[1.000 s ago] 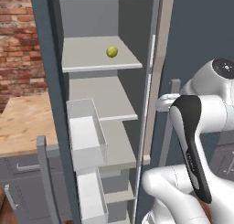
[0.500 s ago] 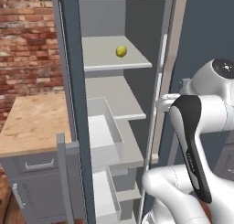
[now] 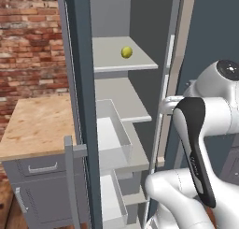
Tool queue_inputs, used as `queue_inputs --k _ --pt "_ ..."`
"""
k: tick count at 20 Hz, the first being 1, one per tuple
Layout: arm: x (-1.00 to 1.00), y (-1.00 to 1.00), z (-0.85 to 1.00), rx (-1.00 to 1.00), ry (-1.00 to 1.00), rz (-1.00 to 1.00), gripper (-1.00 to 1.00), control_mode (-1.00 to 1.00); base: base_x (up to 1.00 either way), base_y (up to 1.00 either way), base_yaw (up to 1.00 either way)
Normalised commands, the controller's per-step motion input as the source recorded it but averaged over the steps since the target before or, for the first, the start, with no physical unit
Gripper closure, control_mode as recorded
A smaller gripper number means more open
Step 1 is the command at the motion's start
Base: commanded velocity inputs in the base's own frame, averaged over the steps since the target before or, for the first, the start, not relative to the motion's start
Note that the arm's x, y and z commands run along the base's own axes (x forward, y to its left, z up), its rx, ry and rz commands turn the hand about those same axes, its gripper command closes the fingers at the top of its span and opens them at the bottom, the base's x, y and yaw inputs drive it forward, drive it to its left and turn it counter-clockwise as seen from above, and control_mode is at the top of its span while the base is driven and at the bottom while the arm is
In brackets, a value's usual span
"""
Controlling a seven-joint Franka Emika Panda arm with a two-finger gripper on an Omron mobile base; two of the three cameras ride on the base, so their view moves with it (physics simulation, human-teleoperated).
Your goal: Take the lemon and lemon out of the freezer and place them in the tupperware container on the counter. Then put the tupperware containing the vegetables back in the freezer.
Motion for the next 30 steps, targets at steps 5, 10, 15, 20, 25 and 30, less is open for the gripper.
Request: queue_inputs --k 5,10,15,20,25,30 --pt "0.08 0.01 0.0 0.0 0.0 -0.01 -1.0 -1.0 0.04 0.08 0.0" --pt "0.25 0.09 0.08 0.03 0.0 0.0 -1.0 -1.0 0.0 0.0 0.0" --pt "0.13 0.06 0.33 0.0 0.0 0.04 -1.0 -1.0 0.0 0.0 0.0" --pt "0.2 0.2 0.28 0.0 -0.07 0.06 -1.0 -1.0 0.0 0.0 0.0" --pt "0.45 0.28 0.48 0.0 0.0 0.05 -1.0 -1.0 0.0 0.0 0.0" --pt "0.41 0.28 0.39 0.0 -0.03 0.06 -1.0 -1.0 0.0 0.0 0.0"
